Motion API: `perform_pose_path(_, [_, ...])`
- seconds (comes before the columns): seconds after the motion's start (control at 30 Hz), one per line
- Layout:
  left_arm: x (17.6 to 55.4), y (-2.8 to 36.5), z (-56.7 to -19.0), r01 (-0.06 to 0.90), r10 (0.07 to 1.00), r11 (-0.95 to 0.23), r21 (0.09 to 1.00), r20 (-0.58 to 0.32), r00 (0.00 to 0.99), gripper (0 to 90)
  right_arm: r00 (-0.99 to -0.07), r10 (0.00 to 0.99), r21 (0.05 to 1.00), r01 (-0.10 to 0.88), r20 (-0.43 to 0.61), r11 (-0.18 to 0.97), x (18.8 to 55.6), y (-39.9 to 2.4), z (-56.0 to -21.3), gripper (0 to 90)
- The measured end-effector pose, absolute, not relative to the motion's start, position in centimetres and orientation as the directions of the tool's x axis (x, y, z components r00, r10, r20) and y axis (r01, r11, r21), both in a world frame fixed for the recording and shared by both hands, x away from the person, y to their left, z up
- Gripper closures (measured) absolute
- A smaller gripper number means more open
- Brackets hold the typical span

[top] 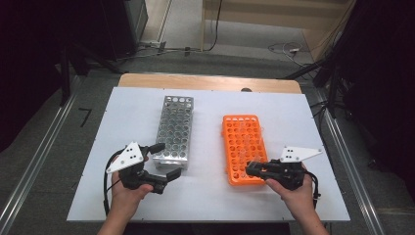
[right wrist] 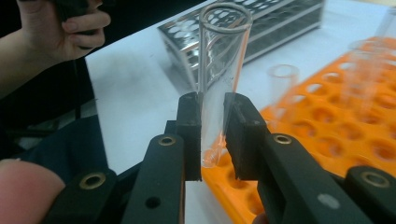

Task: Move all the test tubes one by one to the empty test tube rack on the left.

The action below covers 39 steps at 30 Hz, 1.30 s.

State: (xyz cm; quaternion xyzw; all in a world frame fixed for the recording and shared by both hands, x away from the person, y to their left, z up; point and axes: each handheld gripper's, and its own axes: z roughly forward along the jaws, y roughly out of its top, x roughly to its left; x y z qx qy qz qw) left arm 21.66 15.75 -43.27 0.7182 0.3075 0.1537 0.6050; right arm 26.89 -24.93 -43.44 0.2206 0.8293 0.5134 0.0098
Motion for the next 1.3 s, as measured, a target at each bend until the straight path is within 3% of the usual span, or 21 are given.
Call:
perform_pose_path(0.43, [21.2,11.8,-42.8,0.297,0.539,-0.098,0.950,-0.200,0.818,30.9,-0.935,0.283,0.828,0.327,0.214,0.455,25.1,-18.2,-44.2,74.0])
perform_pose_path(0.6, [21.0,11.0,-42.8,0.297,0.495,-0.118,0.948,-0.203,0.845,46.7,-0.939,0.272,0.820,0.322,0.211,0.474,24.8,-16.9,-44.5,74.0])
perform_pose_path(1.03, [20.7,8.2,-43.4,0.296,0.438,-0.182,0.938,-0.193,0.878,61.1,-0.955,0.228,0.811,0.284,0.191,0.511,23.9,-14.8,-44.5,74.0])
perform_pose_path(1.2, [20.6,8.0,-43.4,0.293,0.429,-0.191,0.937,-0.189,0.883,73.8,-0.957,0.222,0.813,0.277,0.186,0.512,23.7,-14.6,-44.4,74.0])
perform_pose_path(1.3, [20.6,8.1,-43.4,0.293,0.431,-0.192,0.937,-0.187,0.883,74.5,-0.957,0.221,0.813,0.278,0.188,0.512,23.7,-14.6,-44.4,74.0])
